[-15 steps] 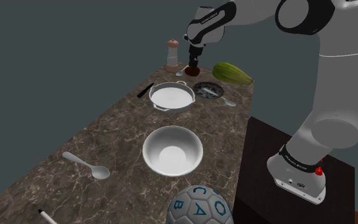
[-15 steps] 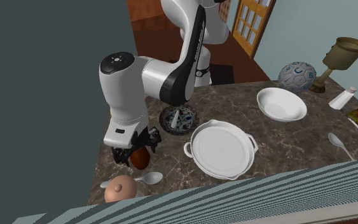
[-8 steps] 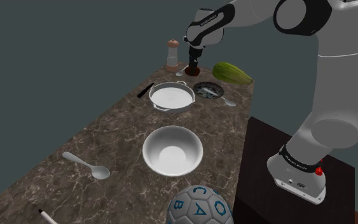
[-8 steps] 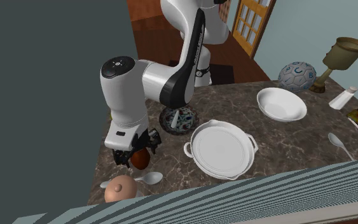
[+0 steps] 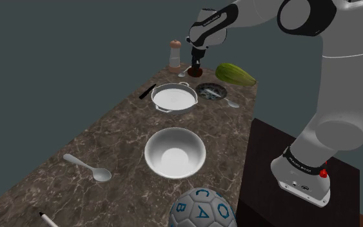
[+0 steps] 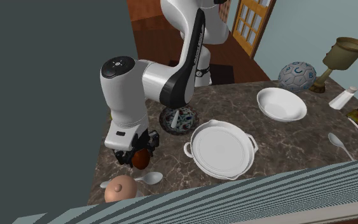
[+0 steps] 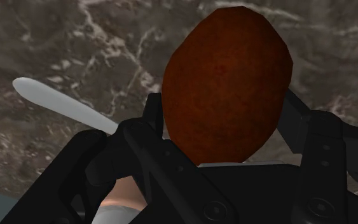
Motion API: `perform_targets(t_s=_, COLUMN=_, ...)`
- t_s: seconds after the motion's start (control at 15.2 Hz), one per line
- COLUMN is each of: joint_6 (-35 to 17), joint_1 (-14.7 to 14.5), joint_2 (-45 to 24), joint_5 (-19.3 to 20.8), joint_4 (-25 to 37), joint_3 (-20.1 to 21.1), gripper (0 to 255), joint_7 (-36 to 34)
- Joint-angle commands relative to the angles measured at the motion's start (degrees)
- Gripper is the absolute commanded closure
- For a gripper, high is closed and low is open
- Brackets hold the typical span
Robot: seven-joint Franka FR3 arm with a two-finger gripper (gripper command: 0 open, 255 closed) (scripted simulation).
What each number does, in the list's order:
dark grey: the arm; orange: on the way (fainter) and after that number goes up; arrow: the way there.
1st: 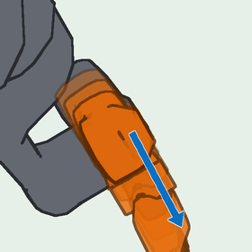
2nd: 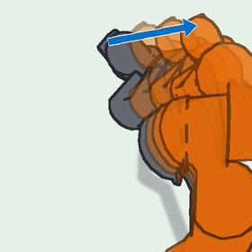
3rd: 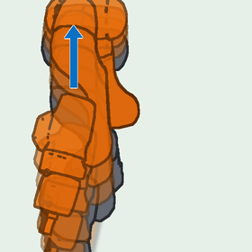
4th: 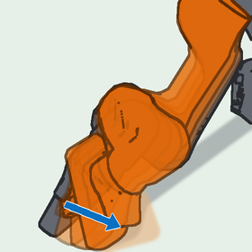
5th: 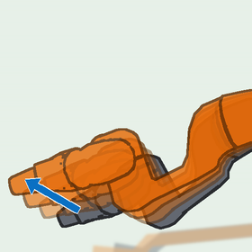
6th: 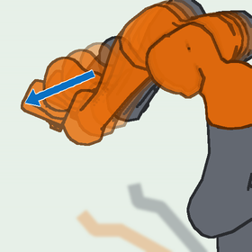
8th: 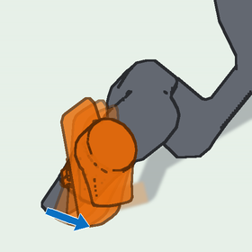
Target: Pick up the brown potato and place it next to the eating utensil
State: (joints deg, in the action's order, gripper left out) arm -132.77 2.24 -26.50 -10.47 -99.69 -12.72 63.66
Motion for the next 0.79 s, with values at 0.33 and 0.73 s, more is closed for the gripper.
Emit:
perform_targets(t_s=0.33, joint_6=1.19, joint_1=-0.09, joint_2=0.77, joint_5=0.29, joint_4=0.45, joint_3=-0.16, gripper=255, joint_7=-0.22)
perform_targets(t_s=0.73, joint_6=4.92, joint_1=-0.31, joint_2=2.83, joint_5=1.10, joint_4=2.18, joint_3=-0.57, gripper=255, joint_7=-0.86)
